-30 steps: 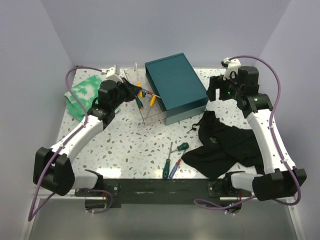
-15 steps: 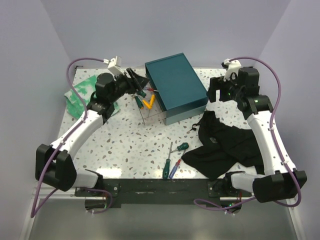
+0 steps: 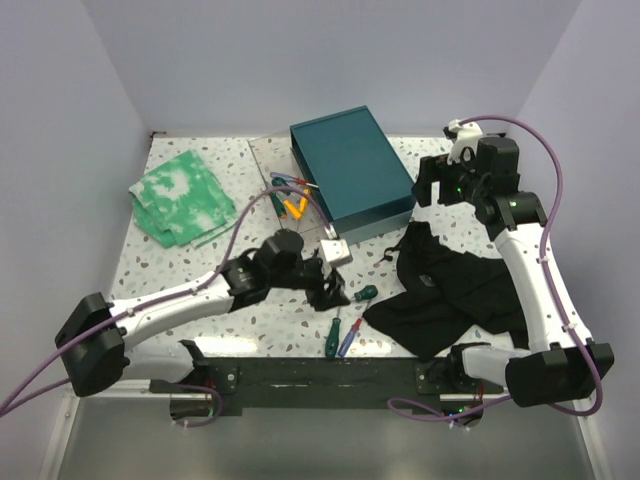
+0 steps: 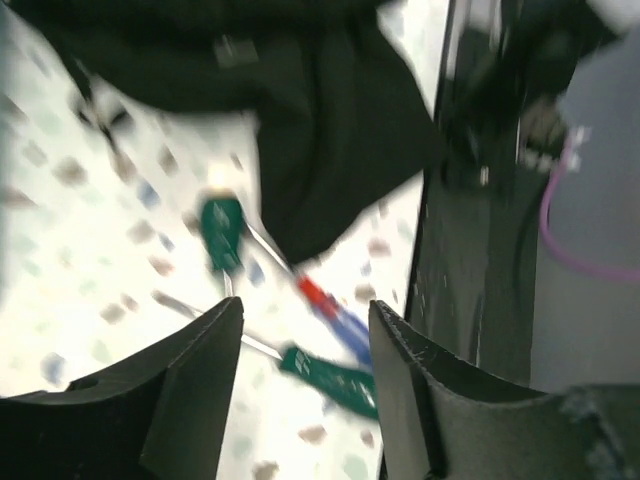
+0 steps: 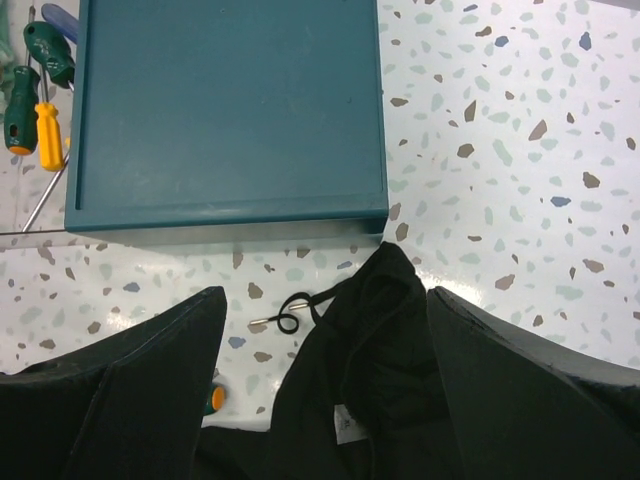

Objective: Sort the tools into containers

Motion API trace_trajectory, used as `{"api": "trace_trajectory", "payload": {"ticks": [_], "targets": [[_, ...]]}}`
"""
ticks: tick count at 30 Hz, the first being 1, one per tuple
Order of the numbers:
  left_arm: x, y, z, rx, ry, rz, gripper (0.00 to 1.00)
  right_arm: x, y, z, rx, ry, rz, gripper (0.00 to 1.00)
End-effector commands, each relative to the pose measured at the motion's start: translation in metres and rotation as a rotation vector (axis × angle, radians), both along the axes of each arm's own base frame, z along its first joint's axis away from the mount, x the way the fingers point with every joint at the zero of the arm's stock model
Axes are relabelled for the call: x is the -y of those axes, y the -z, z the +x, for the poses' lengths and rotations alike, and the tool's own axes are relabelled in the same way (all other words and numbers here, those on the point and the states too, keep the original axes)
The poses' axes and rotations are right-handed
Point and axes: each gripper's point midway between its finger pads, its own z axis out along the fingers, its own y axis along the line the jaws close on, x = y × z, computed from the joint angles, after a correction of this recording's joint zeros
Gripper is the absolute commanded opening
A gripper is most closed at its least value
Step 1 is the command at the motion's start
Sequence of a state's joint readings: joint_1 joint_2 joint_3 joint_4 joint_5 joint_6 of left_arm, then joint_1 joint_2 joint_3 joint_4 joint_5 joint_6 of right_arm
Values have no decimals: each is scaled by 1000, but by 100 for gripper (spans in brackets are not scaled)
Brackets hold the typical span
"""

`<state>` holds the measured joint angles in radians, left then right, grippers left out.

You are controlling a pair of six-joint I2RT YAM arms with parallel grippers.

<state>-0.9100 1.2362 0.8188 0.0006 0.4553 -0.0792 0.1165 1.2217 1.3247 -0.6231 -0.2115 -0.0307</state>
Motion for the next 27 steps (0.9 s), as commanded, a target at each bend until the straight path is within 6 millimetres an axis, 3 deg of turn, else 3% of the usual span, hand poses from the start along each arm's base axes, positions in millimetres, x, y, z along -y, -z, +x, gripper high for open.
{"api": "trace_trajectory", "payload": {"ticks": [1,8,9,10,11,15,21,27], "targets": [[-11,61,-19,32,31,178,55,-3,-10,-4,27,-9,30,85],[7,89,-28,-85,-58,262,47,1,-5,-10,19,0,19,85],[2,106,-28,-104,-86,343,47,1,-3,-11,16,1,18,85],[7,104,-27,-108,-91,361,47,2,-2,-11,13,2,16,85],[-1,116,-33,-149,-111,431,47,2,-2,-12,13,2,16,85],[-11,139,-25,-182,-205,550,47,3,0,-11,10,5,16,85],[-18,146,-21,-193,-255,594,44,3,8,-11,-6,4,13,85],[-27,159,-38,-250,-202,640,41,2,12,-8,-11,-3,17,85]]}}
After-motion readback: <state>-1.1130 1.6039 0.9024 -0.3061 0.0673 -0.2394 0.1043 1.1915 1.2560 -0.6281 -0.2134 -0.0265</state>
